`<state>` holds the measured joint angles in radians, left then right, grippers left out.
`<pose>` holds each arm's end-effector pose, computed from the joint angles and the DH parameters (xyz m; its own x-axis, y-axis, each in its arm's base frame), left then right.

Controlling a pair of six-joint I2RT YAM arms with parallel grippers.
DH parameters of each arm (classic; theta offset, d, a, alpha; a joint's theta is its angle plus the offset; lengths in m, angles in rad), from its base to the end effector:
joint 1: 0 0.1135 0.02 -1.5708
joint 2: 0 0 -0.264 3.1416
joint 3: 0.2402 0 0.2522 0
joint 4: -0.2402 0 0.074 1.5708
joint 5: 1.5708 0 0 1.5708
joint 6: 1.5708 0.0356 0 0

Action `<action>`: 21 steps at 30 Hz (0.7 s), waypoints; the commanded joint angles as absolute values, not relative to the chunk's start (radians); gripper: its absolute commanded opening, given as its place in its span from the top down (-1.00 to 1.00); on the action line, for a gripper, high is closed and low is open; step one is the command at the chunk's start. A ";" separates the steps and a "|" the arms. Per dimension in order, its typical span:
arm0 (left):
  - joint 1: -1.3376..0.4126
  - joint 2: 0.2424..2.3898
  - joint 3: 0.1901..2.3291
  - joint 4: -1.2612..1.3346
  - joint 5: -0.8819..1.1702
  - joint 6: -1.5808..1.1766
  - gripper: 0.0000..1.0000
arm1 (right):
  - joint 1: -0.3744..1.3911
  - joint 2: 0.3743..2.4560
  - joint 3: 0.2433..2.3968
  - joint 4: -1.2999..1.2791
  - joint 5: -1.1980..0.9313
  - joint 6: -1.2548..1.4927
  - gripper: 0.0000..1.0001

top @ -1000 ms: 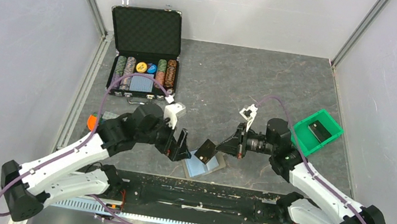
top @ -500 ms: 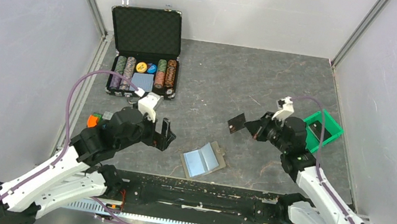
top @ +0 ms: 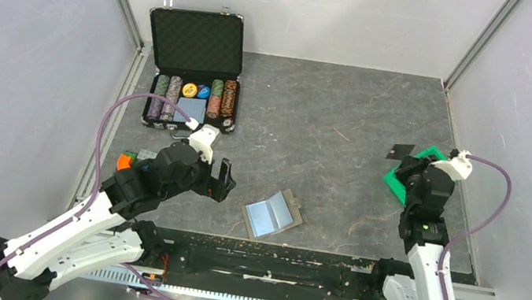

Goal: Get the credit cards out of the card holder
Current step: Place the credit card in the storage box.

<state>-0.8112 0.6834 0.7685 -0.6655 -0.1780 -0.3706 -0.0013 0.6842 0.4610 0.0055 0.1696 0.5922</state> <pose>0.1047 -0.1011 0.3010 -0.5735 0.0863 -0.8146 0.4334 0.8758 -0.2124 0.1741 -0.0062 0.2611 -0.0865 0.5503 -0.8305 0.2584 0.8175 0.5148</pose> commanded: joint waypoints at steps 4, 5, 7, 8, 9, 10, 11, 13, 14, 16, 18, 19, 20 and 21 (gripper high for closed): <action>-0.815 0.672 0.771 -0.670 -0.173 -0.319 -1.00 | -0.196 0.691 0.521 -0.052 0.333 0.589 1.00; -0.815 0.672 0.770 -0.670 -0.172 -0.319 -1.00 | -0.227 0.696 0.518 -0.047 0.321 0.594 1.00; -0.814 0.676 0.770 -0.670 -0.169 -0.319 -1.00 | -0.275 0.714 0.507 -0.024 0.294 0.609 1.00; -0.815 0.678 0.771 -0.671 -0.169 -0.319 -1.00 | -0.294 0.731 0.499 -0.010 0.276 0.617 1.00; -0.814 0.679 0.772 -0.672 -0.170 -0.319 -1.00 | -0.321 0.744 0.492 -0.008 0.257 0.626 1.00; -0.814 0.681 0.772 -0.672 -0.169 -0.319 -1.00 | -0.344 0.763 0.483 0.021 0.227 0.636 1.00; -0.814 0.681 0.771 -0.672 -0.169 -0.320 -1.00 | -0.368 0.779 0.471 0.045 0.198 0.648 1.00; -0.814 0.680 0.770 -0.671 -0.171 -0.321 -1.00 | -0.409 0.802 0.437 0.107 0.144 0.666 1.00; -0.815 0.678 0.770 -0.672 -0.173 -0.321 -1.00 | -0.426 0.813 0.423 0.134 0.127 0.674 1.00; -0.814 0.674 0.769 -0.672 -0.176 -0.320 -1.00 | -0.454 0.841 0.395 0.190 0.093 0.694 1.00; -0.815 0.671 0.769 -0.672 -0.178 -0.322 -1.00 | -0.472 0.870 0.357 0.262 0.068 0.719 1.00; -0.814 0.671 0.768 -0.672 -0.178 -0.322 -1.00 | -0.478 0.882 0.341 0.292 0.056 0.737 1.00; -0.815 0.672 0.769 -0.672 -0.178 -0.321 -1.00 | -0.482 0.897 0.323 0.325 0.041 0.751 1.00; -0.814 0.673 0.769 -0.672 -0.177 -0.321 -1.00 | -0.483 0.908 0.311 0.351 0.034 0.766 1.00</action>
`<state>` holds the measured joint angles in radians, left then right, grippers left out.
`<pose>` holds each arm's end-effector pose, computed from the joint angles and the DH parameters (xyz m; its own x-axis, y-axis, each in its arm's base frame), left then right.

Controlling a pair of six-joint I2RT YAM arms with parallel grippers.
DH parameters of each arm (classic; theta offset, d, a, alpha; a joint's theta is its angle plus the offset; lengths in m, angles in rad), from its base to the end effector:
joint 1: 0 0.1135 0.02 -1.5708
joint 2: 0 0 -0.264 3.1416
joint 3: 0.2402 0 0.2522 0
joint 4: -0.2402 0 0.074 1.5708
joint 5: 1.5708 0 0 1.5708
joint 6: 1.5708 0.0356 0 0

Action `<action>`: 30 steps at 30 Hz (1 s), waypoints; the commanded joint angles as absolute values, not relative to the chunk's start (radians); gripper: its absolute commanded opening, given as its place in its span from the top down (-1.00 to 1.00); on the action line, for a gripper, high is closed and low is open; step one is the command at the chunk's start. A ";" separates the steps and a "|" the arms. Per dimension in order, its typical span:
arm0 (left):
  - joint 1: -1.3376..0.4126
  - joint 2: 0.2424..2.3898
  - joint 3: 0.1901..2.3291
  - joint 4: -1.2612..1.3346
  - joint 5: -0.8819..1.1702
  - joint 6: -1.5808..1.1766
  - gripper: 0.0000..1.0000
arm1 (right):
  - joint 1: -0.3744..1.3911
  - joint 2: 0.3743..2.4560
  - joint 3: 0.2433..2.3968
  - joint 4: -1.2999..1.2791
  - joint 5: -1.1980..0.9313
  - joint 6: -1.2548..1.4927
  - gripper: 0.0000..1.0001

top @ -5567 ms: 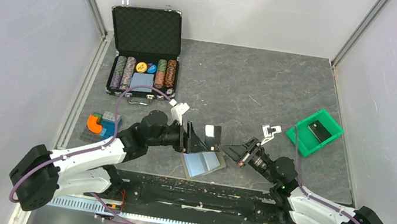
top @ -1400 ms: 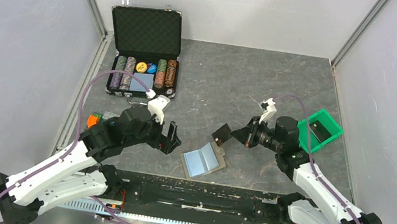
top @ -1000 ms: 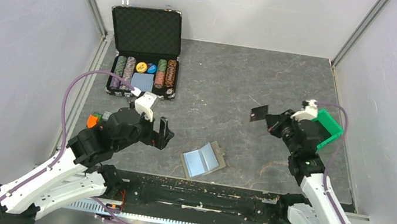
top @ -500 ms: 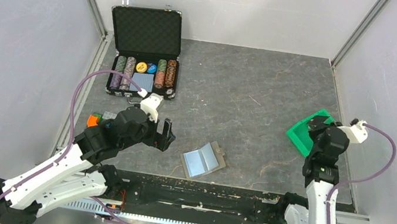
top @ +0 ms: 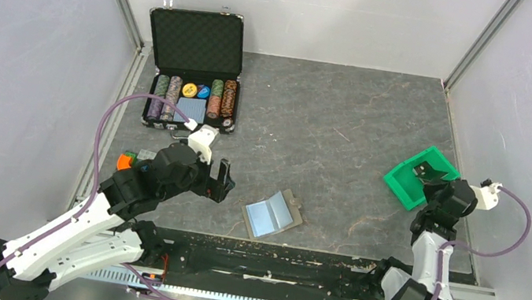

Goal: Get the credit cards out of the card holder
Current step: Place the credit card in the storage box.

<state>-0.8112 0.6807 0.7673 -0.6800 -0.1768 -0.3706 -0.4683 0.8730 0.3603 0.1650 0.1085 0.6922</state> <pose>0.1038 -0.1002 0.2996 -0.5811 0.0941 -0.8084 0.4323 0.8773 -0.2086 0.1733 -0.0920 0.2106 0.1103 0.6552 -0.7473 0.6094 0.5494 0.5716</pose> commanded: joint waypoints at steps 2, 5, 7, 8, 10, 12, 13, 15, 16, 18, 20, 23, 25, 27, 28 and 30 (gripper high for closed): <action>-0.815 0.676 0.769 -0.672 -0.175 -0.321 -1.00 | -0.485 0.929 0.290 0.393 0.028 0.786 1.00; -0.814 0.669 0.769 -0.672 -0.178 -0.321 -1.00 | -0.485 0.944 0.264 0.452 0.039 0.799 1.00; -0.815 0.662 0.767 -0.672 -0.181 -0.321 -1.00 | -0.485 0.941 0.246 0.489 0.054 0.800 1.00; -0.815 0.657 0.767 -0.672 -0.181 -0.322 -1.00 | -0.486 0.941 0.240 0.503 0.059 0.801 1.00; -0.815 0.651 0.767 -0.672 -0.181 -0.322 -1.00 | -0.488 0.949 0.232 0.532 0.060 0.799 1.00; -0.815 0.652 0.768 -0.672 -0.182 -0.322 -1.00 | -0.491 0.964 0.232 0.546 0.057 0.803 1.00; -0.815 0.650 0.767 -0.672 -0.180 -0.322 -1.00 | -0.492 0.970 0.230 0.553 0.057 0.806 1.00; -0.814 0.651 0.767 -0.672 -0.172 -0.322 -1.00 | -0.494 0.979 0.220 0.580 0.062 0.817 1.00; -0.815 0.652 0.767 -0.672 -0.170 -0.322 -1.00 | -0.495 0.985 0.213 0.592 0.067 0.824 1.00; -0.815 0.651 0.767 -0.672 -0.172 -0.322 -1.00 | -0.498 1.000 0.200 0.622 0.069 0.838 1.00; -0.815 0.652 0.767 -0.672 -0.171 -0.322 -1.00 | -0.501 1.018 0.194 0.648 0.069 0.844 1.00; -0.815 0.648 0.767 -0.672 -0.172 -0.322 -1.00 | -0.504 1.047 0.181 0.704 0.076 0.846 1.00; -0.815 0.646 0.767 -0.672 -0.175 -0.322 -1.00 | -0.506 1.071 0.180 0.739 0.075 0.847 1.00; -0.815 0.646 0.766 -0.672 -0.176 -0.322 -1.00 | -0.508 1.094 0.180 0.766 0.068 0.847 1.00; -0.815 0.646 0.767 -0.672 -0.175 -0.322 -1.00 | -0.508 1.104 0.179 0.781 0.066 0.848 1.00; -0.815 0.649 0.768 -0.672 -0.173 -0.321 -1.00 | -0.509 1.122 0.180 0.795 0.065 0.847 1.00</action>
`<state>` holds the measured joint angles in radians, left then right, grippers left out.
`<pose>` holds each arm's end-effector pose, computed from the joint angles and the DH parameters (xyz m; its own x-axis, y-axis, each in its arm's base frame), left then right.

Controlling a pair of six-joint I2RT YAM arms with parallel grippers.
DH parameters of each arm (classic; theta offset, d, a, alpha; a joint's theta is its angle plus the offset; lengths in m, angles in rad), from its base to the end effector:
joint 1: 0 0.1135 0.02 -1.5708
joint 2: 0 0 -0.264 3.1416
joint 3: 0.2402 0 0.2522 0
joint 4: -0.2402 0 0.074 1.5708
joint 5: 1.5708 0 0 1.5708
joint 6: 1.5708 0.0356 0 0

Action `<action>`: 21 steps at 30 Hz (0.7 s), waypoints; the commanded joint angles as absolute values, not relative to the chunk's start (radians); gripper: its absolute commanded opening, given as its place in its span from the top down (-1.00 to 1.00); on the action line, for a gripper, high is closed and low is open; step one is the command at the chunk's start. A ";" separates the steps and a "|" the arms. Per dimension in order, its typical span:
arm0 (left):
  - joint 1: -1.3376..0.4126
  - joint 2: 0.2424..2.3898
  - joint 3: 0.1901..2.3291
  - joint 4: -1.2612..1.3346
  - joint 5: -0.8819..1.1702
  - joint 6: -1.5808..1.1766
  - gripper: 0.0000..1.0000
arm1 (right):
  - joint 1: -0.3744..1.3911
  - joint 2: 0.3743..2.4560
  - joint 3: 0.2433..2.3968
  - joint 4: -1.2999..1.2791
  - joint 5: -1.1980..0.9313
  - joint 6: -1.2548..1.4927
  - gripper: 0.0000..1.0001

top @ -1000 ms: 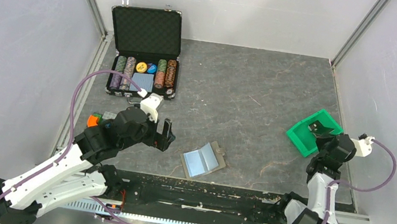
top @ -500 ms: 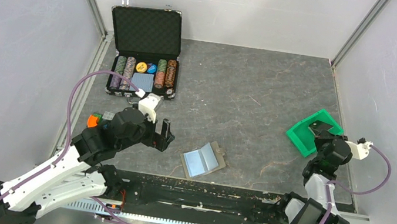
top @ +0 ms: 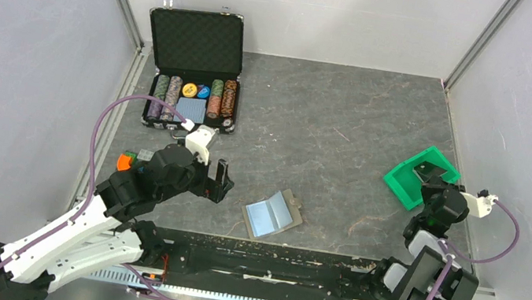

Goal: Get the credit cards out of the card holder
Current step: Place the credit card in the storage box.

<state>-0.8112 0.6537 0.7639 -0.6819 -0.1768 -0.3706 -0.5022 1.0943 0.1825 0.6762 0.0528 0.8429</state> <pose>0.1003 -0.0965 0.3016 -0.5689 0.0813 -0.8184 0.4355 0.8739 -0.2159 0.1769 -0.0993 0.1656 0.2563 0.7098 -0.6561 0.5025 0.4820 0.7178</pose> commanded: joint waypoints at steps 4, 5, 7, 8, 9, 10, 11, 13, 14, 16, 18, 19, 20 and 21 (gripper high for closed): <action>-0.815 0.647 0.767 -0.672 -0.174 -0.321 -1.00 | -0.509 1.157 0.175 0.824 0.065 0.842 1.00; -0.815 0.649 0.767 -0.672 -0.174 -0.321 -1.00 | -0.508 1.166 0.175 0.833 0.064 0.841 1.00; -0.815 0.651 0.767 -0.672 -0.174 -0.319 -1.00 | -0.508 1.184 0.172 0.858 0.063 0.838 1.00; -0.815 0.652 0.768 -0.672 -0.172 -0.319 -1.00 | -0.509 1.192 0.172 0.866 0.061 0.838 1.00; -0.815 0.653 0.767 -0.672 -0.173 -0.319 -1.00 | -0.509 1.202 0.173 0.876 0.060 0.838 1.00; -0.814 0.653 0.767 -0.672 -0.173 -0.319 -1.00 | -0.509 1.210 0.171 0.883 0.060 0.839 1.00; -0.815 0.653 0.768 -0.672 -0.173 -0.318 -1.00 | -0.509 1.219 0.170 0.893 0.061 0.841 1.00; -0.814 0.652 0.768 -0.672 -0.172 -0.319 -1.00 | -0.509 1.234 0.169 0.905 0.059 0.847 1.00; -0.815 0.651 0.767 -0.672 -0.173 -0.319 -1.00 | -0.509 1.244 0.168 0.917 0.057 0.852 1.00; -0.814 0.650 0.768 -0.672 -0.175 -0.319 -1.00 | -0.509 1.255 0.161 0.934 0.057 0.856 1.00; -0.815 0.649 0.767 -0.672 -0.176 -0.319 -1.00 | -0.509 1.267 0.158 0.950 0.058 0.859 1.00; -0.815 0.648 0.766 -0.672 -0.177 -0.319 -1.00 | -0.509 1.275 0.161 0.954 0.058 0.859 1.00; -0.815 0.647 0.765 -0.672 -0.177 -0.319 -1.00 | -0.509 1.281 0.165 0.959 0.056 0.859 1.00; -0.815 0.647 0.765 -0.672 -0.176 -0.319 -1.00 | -0.509 1.290 0.167 0.964 0.057 0.859 1.00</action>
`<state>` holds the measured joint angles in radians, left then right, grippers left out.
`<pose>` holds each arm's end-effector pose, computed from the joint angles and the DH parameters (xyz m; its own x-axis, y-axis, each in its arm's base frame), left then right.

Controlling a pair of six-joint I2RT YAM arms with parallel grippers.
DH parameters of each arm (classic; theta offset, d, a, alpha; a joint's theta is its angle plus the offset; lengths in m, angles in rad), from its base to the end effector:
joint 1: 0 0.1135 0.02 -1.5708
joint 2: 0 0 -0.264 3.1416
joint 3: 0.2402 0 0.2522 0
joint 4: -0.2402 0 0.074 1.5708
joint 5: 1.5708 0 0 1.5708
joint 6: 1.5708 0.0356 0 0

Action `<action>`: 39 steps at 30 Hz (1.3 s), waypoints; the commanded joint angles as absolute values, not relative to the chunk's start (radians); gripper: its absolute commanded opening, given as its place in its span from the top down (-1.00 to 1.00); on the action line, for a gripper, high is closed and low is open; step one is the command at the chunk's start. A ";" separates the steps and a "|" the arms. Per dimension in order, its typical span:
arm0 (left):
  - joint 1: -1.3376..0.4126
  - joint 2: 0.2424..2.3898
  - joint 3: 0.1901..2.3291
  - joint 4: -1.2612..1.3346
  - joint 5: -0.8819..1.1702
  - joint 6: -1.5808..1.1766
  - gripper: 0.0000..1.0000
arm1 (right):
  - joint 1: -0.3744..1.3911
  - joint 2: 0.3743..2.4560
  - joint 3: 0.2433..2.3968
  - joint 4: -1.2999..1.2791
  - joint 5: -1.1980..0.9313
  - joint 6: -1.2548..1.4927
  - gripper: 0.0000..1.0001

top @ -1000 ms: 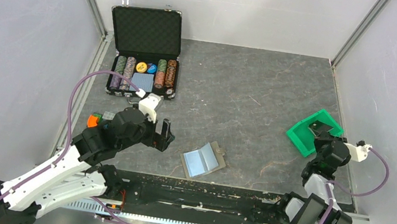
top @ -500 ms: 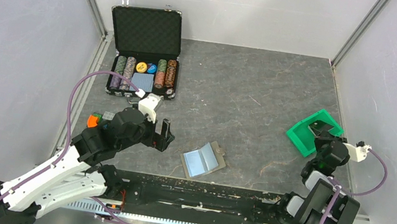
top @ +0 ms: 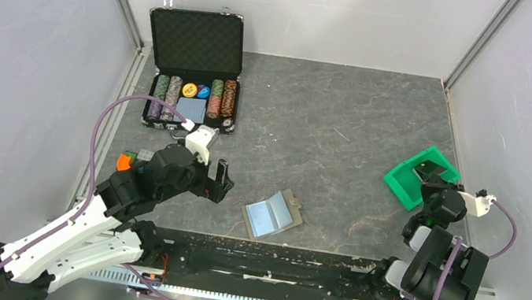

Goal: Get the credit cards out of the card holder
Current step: Place the credit card in the storage box.

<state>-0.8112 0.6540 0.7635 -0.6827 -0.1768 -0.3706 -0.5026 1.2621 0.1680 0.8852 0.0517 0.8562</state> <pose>0.1003 -0.0965 0.3014 -0.5698 0.0822 -0.8177 0.4353 0.8742 -0.2154 0.1855 -0.1041 0.1522 0.2778 0.7081 -0.6492 0.4816 0.4821 0.7319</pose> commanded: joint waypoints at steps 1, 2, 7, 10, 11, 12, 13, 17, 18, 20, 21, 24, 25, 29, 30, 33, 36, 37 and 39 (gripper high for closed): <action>-0.815 0.647 0.765 -0.672 -0.177 -0.319 -1.00 | -0.509 1.295 0.169 0.969 0.059 0.860 1.00; -0.815 0.646 0.766 -0.672 -0.177 -0.319 -1.00 | -0.509 1.300 0.170 0.974 0.060 0.859 1.00; -0.815 0.648 0.765 -0.672 -0.177 -0.321 -1.00 | -0.509 1.323 0.187 0.955 0.062 0.859 1.00; -0.815 0.648 0.766 -0.672 -0.178 -0.321 -1.00 | -0.509 1.333 0.190 0.953 0.059 0.854 1.00; -0.814 0.648 0.766 -0.672 -0.177 -0.321 -1.00 | -0.509 1.336 0.192 0.951 0.058 0.851 1.00; -0.815 0.647 0.766 -0.671 -0.176 -0.321 -1.00 | -0.509 1.339 0.193 0.951 0.059 0.846 1.00; -0.813 0.648 0.766 -0.672 -0.177 -0.321 -1.00 | -0.509 1.339 0.196 0.951 0.060 0.838 1.00; -0.815 0.649 0.766 -0.672 -0.178 -0.321 -1.00 | -0.506 1.335 0.213 0.921 0.072 0.803 1.00; -0.815 0.651 0.766 -0.672 -0.176 -0.321 -1.00 | -0.506 1.333 0.216 0.917 0.076 0.793 1.00; -0.815 0.654 0.767 -0.672 -0.174 -0.319 -1.00 | -0.501 1.329 0.227 0.894 0.090 0.771 1.00; -0.815 0.654 0.767 -0.672 -0.173 -0.319 -1.00 | -0.498 1.326 0.233 0.880 0.099 0.761 1.00; -0.814 0.654 0.768 -0.672 -0.169 -0.318 -1.00 | -0.484 1.321 0.245 0.860 0.124 0.741 1.00; -0.814 0.655 0.767 -0.672 -0.169 -0.318 -1.00 | -0.479 1.322 0.248 0.853 0.133 0.738 1.00; -0.815 0.654 0.767 -0.670 -0.165 -0.318 -1.00 | -0.457 1.335 0.255 0.853 0.162 0.736 1.00; -0.814 0.652 0.768 -0.670 -0.165 -0.316 -1.00 | -0.450 1.339 0.258 0.853 0.171 0.735 1.00; -0.814 0.652 0.768 -0.670 -0.163 -0.316 -1.00 | -0.438 1.355 0.266 0.858 0.188 0.735 1.00; -0.814 0.654 0.768 -0.669 -0.159 -0.314 -1.00 | -0.427 1.371 0.273 0.866 0.206 0.735 1.00; -0.815 0.655 0.768 -0.669 -0.157 -0.314 -1.00 | -0.423 1.375 0.274 0.870 0.211 0.735 1.00; -0.813 0.655 0.767 -0.667 -0.156 -0.313 -1.00 | -0.417 1.385 0.279 0.873 0.215 0.733 1.00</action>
<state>-0.8112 0.6544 0.7635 -0.6823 -0.1722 -0.3706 -0.4294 1.3590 0.2478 0.8604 0.1658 0.7570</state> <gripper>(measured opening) 0.996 0.005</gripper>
